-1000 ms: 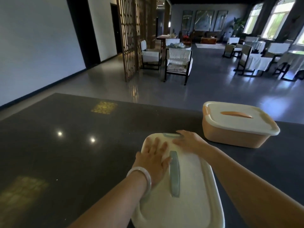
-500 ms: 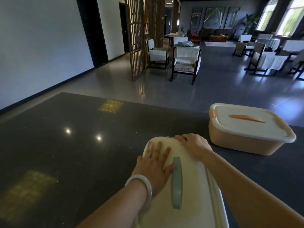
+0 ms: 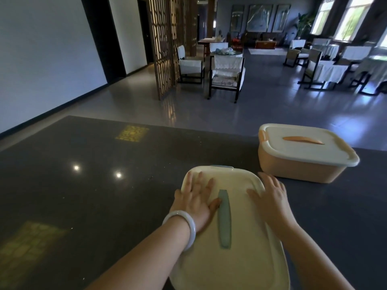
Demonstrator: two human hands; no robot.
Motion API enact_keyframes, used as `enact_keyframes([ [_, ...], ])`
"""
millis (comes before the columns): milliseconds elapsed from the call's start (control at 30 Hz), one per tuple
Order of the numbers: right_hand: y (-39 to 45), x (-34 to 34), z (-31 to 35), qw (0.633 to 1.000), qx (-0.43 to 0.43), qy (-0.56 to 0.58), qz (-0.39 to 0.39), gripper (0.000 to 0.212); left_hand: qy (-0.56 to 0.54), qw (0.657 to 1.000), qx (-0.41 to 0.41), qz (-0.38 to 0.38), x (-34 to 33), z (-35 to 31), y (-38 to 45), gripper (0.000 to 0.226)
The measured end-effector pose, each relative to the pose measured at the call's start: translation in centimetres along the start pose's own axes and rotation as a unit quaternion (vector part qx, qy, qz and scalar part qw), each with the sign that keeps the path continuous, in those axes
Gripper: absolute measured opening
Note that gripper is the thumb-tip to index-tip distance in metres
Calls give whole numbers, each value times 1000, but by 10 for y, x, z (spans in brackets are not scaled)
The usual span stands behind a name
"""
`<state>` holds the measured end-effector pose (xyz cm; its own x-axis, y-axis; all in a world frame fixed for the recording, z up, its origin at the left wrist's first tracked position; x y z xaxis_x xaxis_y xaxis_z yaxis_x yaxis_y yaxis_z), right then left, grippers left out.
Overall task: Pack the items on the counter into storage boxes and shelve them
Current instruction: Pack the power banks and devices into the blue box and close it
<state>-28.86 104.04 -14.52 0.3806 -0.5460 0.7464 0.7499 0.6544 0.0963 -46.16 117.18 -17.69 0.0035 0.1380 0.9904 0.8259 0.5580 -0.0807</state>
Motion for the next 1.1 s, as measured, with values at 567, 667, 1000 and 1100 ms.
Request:
enact_keyframes([
  [567,-85,-3,-35,958,-187,205,72,47,-431,881,170,-90,-4,20,-102,78],
  [667,-89,-2,-32,953,-187,221,87,48,-504,839,183,-95,-9,13,-118,65],
  [1000,-93,55,-26,950,-128,282,39,41,-430,883,81,-173,58,-26,-113,77],
  [1100,-94,100,-41,941,-117,317,3,34,-433,881,32,-189,76,-66,-97,75],
])
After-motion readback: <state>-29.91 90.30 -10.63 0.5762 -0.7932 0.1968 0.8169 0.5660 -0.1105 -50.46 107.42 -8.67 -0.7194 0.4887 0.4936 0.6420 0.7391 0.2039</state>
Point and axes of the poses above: each hand's wrist, its own y-axis towards the middle knuckle, its own x-axis out of the back of the hand, z = x × y, the point moved 5 cm from there along y, towards the middle knuckle, and after that the axes turned 8 degrees about -x, right-handed, at the moved point
